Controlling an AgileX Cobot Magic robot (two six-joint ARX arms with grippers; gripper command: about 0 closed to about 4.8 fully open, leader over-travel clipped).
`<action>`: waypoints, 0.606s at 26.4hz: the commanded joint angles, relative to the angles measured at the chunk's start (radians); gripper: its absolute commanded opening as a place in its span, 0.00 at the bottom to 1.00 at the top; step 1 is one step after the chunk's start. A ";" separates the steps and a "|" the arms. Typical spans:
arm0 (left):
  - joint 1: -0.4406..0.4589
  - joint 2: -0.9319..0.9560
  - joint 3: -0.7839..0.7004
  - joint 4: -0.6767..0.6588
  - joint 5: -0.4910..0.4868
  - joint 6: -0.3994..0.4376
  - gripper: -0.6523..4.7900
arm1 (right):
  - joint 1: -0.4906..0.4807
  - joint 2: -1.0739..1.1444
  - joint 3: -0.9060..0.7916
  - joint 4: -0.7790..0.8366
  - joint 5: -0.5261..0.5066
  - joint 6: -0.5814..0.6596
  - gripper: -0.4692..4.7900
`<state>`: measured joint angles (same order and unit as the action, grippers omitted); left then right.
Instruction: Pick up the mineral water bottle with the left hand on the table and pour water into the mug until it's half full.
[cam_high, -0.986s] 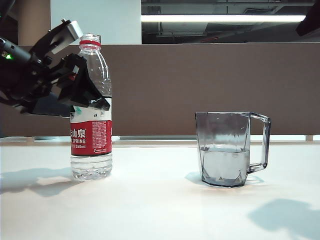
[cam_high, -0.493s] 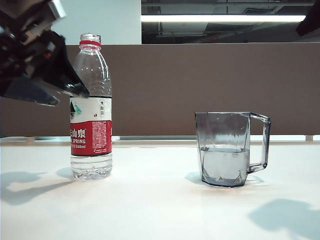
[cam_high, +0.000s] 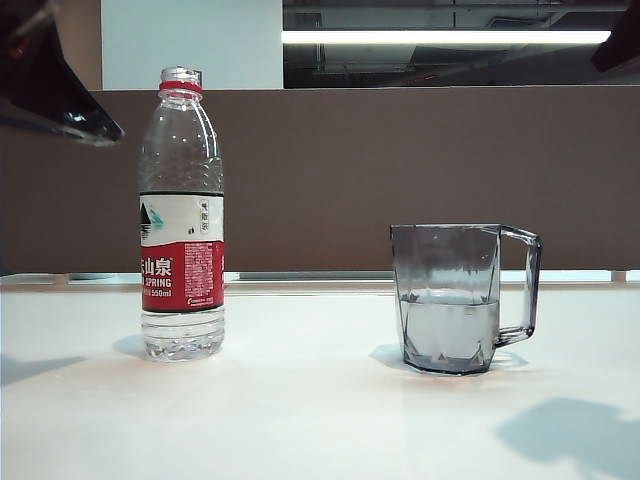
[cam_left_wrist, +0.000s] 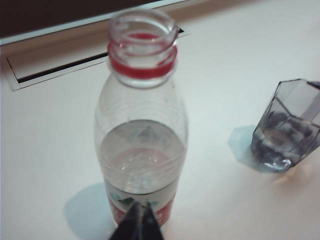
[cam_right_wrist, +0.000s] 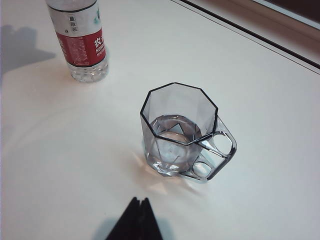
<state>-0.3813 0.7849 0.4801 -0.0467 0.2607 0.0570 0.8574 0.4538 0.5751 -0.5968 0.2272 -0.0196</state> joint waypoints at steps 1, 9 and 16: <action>-0.001 -0.049 0.001 -0.006 0.001 -0.016 0.11 | 0.000 -0.002 0.004 0.018 -0.001 0.001 0.08; -0.001 -0.163 -0.128 0.163 -0.018 -0.070 0.11 | 0.000 -0.002 0.004 0.018 -0.001 0.001 0.08; -0.001 -0.267 -0.196 0.213 -0.067 -0.068 0.11 | 0.000 -0.002 0.004 0.018 -0.001 0.001 0.08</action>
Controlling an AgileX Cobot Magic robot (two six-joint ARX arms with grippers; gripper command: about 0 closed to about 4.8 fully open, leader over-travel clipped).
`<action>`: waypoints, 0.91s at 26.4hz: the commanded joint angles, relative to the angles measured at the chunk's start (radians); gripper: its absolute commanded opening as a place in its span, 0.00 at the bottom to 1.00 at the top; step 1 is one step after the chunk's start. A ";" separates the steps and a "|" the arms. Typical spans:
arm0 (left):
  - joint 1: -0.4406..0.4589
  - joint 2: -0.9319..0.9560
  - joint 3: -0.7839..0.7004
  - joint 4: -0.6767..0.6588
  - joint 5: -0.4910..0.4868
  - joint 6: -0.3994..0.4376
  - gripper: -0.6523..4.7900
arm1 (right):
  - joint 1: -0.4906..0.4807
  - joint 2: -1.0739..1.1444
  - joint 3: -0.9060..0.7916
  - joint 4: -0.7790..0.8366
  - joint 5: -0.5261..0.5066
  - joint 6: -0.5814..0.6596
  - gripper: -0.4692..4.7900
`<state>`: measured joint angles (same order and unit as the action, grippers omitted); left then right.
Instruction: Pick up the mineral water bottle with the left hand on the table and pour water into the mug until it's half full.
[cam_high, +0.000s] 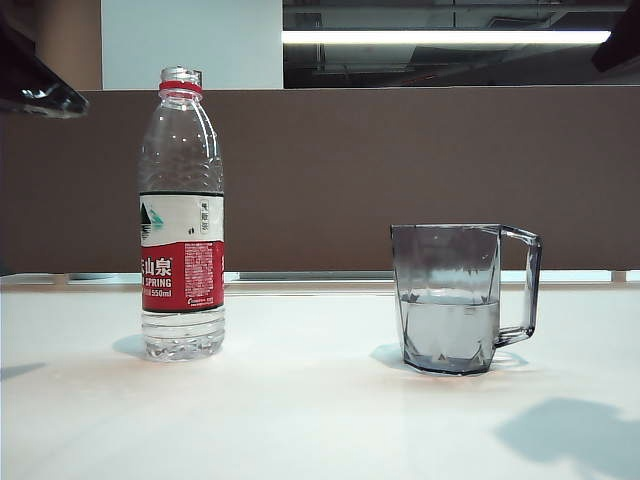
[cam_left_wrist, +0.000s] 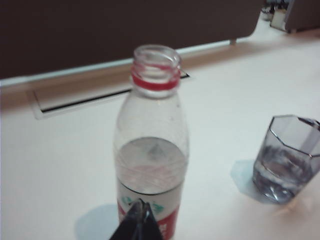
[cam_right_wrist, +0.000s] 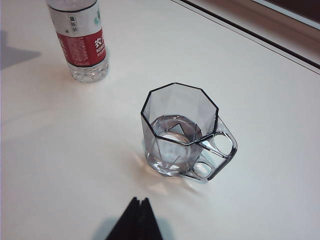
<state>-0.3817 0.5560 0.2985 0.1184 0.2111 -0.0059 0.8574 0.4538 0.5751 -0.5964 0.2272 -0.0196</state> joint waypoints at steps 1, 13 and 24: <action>0.000 -0.058 -0.021 0.049 -0.026 -0.006 0.11 | 0.000 -0.002 0.004 0.017 -0.001 0.001 0.08; 0.100 -0.325 -0.114 -0.030 -0.063 -0.010 0.11 | 0.000 -0.002 0.004 0.017 -0.001 0.001 0.08; 0.315 -0.552 -0.229 -0.102 -0.055 -0.039 0.11 | 0.000 -0.002 0.004 0.017 -0.001 0.001 0.08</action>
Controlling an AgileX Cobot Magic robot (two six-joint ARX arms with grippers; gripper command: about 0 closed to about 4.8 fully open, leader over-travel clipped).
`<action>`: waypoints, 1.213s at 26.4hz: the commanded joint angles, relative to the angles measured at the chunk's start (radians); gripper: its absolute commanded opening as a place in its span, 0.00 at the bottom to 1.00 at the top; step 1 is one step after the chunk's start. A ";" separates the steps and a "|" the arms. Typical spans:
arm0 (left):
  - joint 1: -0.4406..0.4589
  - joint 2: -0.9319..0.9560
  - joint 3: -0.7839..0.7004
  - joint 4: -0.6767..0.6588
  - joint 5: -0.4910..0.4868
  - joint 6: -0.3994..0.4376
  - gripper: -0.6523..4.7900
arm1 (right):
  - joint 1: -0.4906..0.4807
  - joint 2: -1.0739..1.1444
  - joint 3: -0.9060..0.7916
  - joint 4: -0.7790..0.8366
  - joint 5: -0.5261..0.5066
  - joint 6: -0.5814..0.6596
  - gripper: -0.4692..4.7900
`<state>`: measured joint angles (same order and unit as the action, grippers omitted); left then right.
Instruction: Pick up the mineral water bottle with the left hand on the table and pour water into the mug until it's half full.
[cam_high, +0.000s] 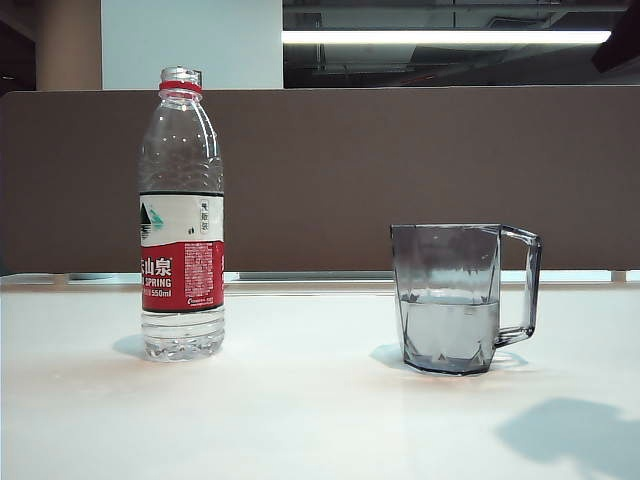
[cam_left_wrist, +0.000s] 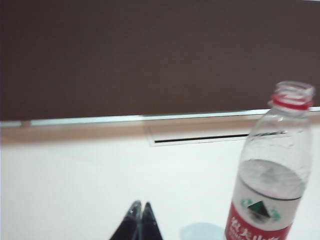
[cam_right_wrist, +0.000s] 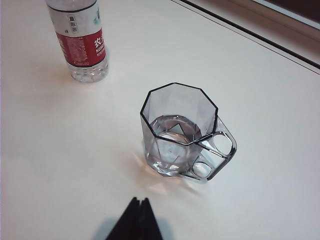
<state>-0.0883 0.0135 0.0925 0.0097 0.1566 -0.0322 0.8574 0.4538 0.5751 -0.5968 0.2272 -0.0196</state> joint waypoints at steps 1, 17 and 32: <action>0.029 -0.010 -0.030 0.006 -0.003 -0.012 0.11 | 0.000 -0.002 0.004 0.018 -0.001 0.001 0.08; 0.063 -0.010 -0.082 0.006 -0.111 0.048 0.11 | 0.000 -0.002 0.004 0.018 -0.001 0.001 0.08; 0.063 -0.010 -0.082 0.005 -0.111 0.043 0.11 | 0.000 -0.002 0.004 0.018 -0.001 0.001 0.08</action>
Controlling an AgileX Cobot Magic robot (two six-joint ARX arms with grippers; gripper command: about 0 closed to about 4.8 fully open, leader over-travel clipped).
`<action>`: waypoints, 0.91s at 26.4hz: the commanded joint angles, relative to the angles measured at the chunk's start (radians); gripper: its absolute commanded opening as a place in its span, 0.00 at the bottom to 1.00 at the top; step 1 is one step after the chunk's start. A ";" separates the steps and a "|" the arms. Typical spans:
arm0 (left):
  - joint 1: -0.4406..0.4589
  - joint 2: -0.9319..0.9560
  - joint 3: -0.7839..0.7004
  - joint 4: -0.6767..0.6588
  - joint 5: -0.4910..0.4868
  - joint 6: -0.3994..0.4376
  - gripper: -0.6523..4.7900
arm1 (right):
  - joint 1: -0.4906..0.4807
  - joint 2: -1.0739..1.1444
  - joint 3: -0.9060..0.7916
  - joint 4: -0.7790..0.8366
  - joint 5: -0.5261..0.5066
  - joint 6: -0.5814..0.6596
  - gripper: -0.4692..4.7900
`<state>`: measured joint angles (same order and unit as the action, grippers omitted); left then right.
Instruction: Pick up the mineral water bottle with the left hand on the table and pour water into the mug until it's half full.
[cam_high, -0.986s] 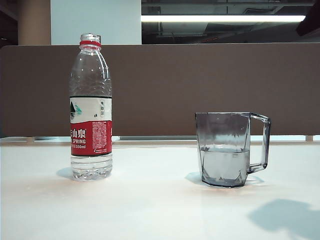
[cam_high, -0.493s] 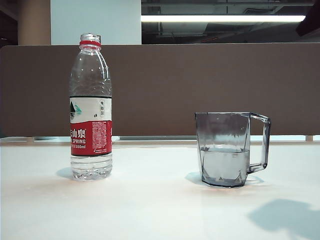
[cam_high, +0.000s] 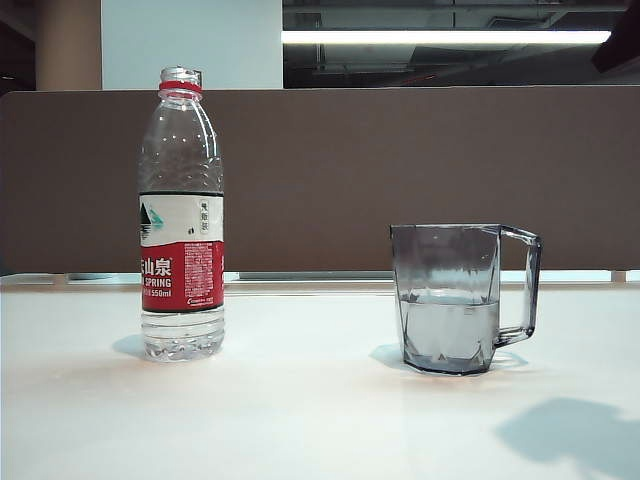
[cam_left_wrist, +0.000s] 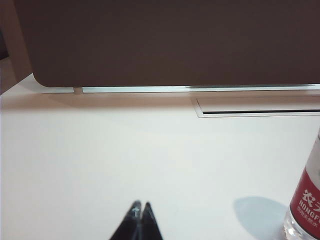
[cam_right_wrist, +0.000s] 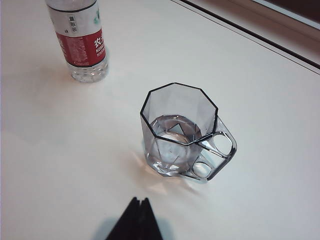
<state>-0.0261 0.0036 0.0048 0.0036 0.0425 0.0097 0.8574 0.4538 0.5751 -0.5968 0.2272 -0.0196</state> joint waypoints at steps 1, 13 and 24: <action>0.001 0.000 0.006 0.011 0.003 0.001 0.11 | 0.000 -0.002 0.004 0.018 -0.001 0.001 0.08; 0.001 0.000 0.006 0.011 0.003 0.001 0.11 | -0.228 -0.206 -0.271 0.368 0.128 0.000 0.08; 0.002 0.000 0.006 0.011 0.003 0.001 0.11 | -0.719 -0.365 -0.466 0.656 -0.129 -0.146 0.08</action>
<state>-0.0257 0.0032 0.0048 0.0032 0.0433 0.0097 0.1581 0.0975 0.1135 0.0124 0.1181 -0.1596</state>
